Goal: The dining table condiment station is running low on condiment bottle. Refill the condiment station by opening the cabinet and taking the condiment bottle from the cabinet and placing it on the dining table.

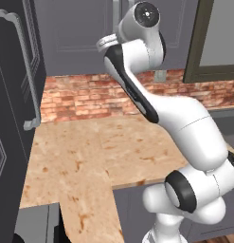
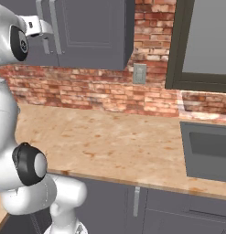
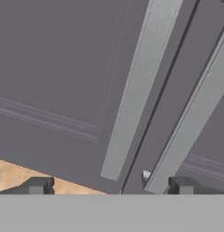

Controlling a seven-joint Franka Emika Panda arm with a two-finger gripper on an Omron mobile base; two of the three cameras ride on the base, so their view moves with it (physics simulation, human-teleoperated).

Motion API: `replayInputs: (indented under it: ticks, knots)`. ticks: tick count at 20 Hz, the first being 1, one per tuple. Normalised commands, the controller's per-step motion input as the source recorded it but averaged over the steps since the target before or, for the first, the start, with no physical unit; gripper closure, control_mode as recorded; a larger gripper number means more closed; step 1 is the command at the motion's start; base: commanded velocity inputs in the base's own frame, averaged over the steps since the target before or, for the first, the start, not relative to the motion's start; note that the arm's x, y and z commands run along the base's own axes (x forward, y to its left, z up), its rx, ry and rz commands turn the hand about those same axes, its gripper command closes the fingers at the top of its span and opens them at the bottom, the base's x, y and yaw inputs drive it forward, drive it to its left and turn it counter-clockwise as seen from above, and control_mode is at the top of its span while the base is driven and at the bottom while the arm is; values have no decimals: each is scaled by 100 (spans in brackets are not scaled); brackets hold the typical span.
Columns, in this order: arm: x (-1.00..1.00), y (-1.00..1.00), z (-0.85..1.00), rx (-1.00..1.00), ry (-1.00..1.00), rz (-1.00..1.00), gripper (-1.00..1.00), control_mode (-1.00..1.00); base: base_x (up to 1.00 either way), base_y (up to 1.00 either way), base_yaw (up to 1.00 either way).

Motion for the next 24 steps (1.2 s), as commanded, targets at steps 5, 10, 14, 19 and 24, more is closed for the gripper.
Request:
replayInputs:
  ticks: [5, 10, 14, 19, 24]
  knots:
    - [38, 5, 0, -3, 0, -3, -100, -100, 0, 0, 0]
    - [35, 0, 0, -1, 0, -3, -100, -100, 0, 0, 0]
    - [35, 0, -3, -1, 0, -2, -100, -100, 0, 0, 0]
    - [36, 0, -6, -2, 0, -2, -100, -100, 0, 0, 0]
    - [36, 0, -15, -1, 0, 0, -100, -100, 0, 0, 0]
